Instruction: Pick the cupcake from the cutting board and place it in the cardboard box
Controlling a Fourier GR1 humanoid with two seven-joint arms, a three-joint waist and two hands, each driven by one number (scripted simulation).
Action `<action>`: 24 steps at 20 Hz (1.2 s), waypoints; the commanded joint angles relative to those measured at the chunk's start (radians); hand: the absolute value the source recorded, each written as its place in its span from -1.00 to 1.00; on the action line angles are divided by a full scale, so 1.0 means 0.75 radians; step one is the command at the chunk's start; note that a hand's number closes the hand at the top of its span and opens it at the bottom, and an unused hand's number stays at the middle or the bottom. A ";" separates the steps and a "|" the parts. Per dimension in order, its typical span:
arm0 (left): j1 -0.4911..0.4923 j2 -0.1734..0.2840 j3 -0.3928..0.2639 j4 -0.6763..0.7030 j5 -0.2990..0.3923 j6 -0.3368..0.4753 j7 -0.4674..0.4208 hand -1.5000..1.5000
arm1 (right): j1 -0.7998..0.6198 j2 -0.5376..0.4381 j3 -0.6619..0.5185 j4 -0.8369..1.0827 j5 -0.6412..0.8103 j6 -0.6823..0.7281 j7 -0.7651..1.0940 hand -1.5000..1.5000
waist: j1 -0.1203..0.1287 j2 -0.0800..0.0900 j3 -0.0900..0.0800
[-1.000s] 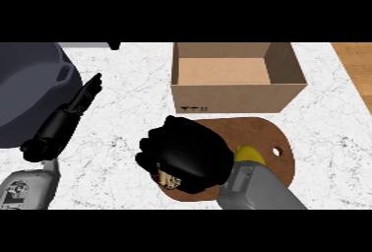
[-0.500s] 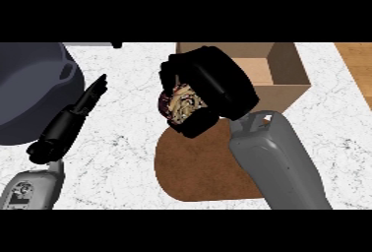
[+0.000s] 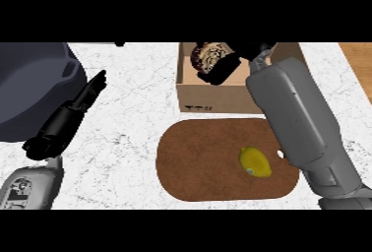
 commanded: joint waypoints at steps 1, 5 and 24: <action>-0.033 -0.007 0.014 0.045 -0.003 0.010 -0.002 0.00 | -0.097 -0.054 0.036 0.236 0.053 0.133 -0.008 1.00 | -0.001 0.002 -0.001; 0.038 -0.037 -0.042 -0.012 -0.037 0.016 -0.037 0.00 | -0.129 -0.176 0.023 0.510 0.083 0.148 -0.227 1.00 | 0.026 0.011 0.000; -0.031 -0.039 -0.034 0.023 -0.048 0.010 -0.011 0.00 | -0.340 -0.165 -0.372 0.989 -0.274 0.336 -0.729 -1.00 | 0.029 0.012 0.005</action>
